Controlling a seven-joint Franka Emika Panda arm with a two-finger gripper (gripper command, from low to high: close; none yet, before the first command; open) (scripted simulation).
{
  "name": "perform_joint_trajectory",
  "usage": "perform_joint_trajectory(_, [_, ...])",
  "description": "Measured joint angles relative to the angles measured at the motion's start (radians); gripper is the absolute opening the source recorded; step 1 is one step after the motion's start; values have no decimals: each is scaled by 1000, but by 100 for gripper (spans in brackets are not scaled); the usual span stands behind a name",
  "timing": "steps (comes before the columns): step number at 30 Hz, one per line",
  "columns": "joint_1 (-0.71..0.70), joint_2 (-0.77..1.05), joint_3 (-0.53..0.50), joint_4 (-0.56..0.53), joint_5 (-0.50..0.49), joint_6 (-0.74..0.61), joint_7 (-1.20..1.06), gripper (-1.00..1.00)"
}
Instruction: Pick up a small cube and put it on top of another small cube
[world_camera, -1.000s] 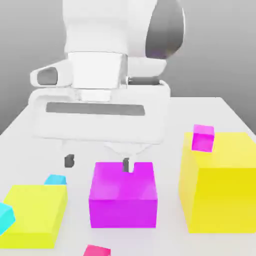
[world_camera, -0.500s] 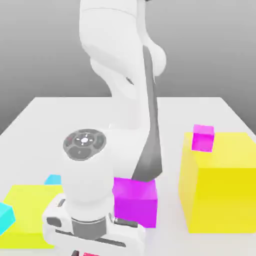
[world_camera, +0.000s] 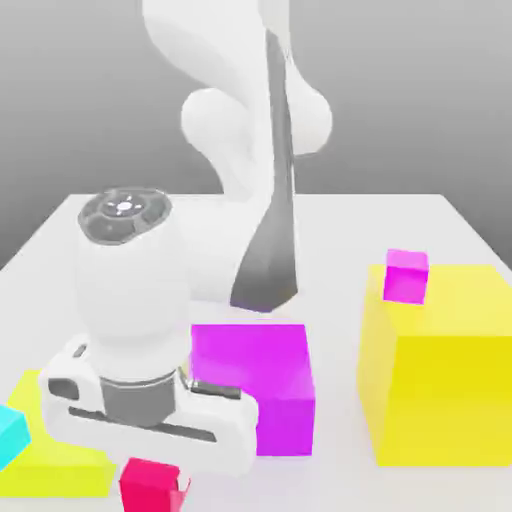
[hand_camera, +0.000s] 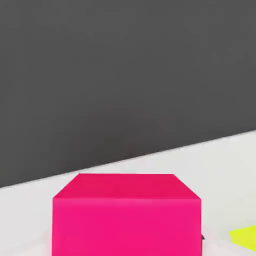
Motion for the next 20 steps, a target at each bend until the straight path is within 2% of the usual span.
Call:
perform_joint_trajectory(12, [-198,-138,-91,27,36,-162,-431,-100])
perform_joint_trajectory(16, [-227,-65,-89,16,77,-78,-502,-100])
perform_joint_trajectory(17, [-230,-39,-86,11,85,-49,-510,100])
perform_joint_trajectory(20, [-230,-39,-86,11,86,-49,-510,100])
